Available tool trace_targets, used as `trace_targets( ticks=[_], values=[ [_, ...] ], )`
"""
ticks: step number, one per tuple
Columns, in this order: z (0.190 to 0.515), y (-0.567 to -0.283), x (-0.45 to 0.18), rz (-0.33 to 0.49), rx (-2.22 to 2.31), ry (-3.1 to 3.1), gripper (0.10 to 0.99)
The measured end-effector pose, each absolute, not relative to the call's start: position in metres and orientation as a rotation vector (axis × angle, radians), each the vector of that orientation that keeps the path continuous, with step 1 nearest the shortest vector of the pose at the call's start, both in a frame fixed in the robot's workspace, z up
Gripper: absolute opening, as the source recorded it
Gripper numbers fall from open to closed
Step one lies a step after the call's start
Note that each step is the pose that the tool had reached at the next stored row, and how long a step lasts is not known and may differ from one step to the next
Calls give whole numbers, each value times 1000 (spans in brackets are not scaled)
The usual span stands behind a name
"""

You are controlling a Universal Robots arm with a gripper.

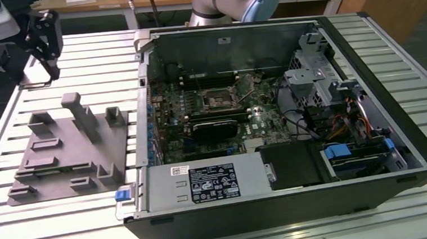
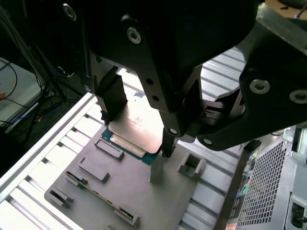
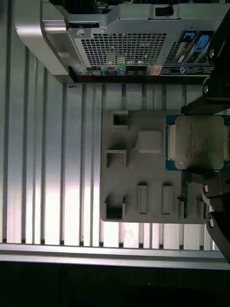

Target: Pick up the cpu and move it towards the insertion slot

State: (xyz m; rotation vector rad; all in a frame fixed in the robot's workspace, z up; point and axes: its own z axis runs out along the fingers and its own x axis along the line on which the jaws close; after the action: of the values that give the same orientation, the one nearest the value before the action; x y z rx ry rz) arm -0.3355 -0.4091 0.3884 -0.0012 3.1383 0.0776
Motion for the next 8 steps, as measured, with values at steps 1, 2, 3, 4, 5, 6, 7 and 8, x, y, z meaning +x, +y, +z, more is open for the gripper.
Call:
trace_targets(
  ticks=[1, 2, 3, 4, 5, 6, 7, 8],
  values=[
    [390, -409, -334, 78, -1, 3138, 545],
    [392, -409, -333, 78, -1, 3138, 545],
    [394, -409, -332, 78, -1, 3138, 545],
    [396, -409, -331, 78, -1, 3138, 545],
    [397, -409, -329, 78, -1, 3138, 545],
    [398, -409, -328, 78, -1, 3138, 545],
    [398, -409, -326, 78, -1, 3138, 545],
    [399, -409, -324, 78, -1, 3138, 545]
  ],
)
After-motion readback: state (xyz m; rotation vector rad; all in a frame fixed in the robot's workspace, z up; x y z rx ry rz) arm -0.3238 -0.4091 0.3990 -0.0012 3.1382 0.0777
